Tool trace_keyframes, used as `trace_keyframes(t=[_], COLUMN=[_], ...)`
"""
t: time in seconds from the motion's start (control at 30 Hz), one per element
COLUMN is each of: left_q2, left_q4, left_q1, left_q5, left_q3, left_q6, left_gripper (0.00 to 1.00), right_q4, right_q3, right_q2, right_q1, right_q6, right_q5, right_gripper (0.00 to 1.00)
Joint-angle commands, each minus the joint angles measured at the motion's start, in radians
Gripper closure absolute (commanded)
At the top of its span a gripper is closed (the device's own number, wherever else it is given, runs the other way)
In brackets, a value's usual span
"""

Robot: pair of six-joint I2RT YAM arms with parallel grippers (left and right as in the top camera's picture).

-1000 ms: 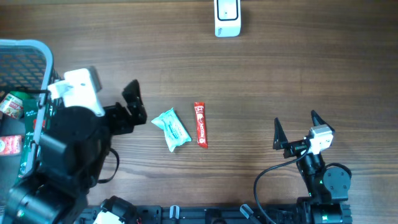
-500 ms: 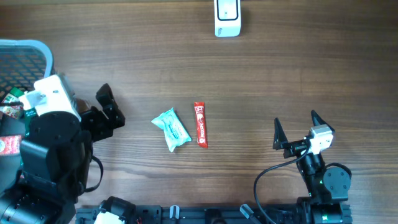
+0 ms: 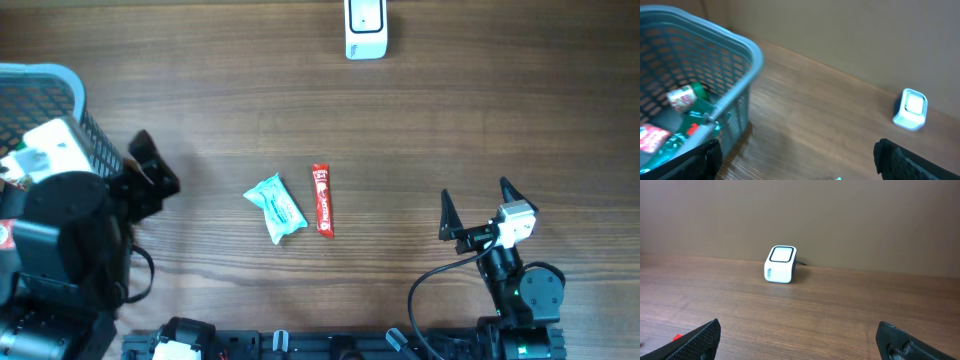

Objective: Scan the item barcode
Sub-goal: 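Move the left gripper back over the basket and lower inside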

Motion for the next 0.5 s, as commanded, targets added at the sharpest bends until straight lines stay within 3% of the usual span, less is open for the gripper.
trace_keyframes(t=[0.0,0.47], left_q2=[0.034,0.172], left_q4=[0.005,-0.038], left_q1=[0.093,0.549], left_q5=[0.001,0.18], left_q3=[0.077,0.172], left_q6=[-0.006,-0.09], left_gripper=[0.0,0.0], right_q4=[0.003,0.003], right_q3=[-0.001,-0.001], right_q2=[-0.005,-0.005], right_q1=[0.004,0.004], right_q6=[-0.017,-0.017], right_q5=[0.018,0.018], right_gripper=[0.0,0.0])
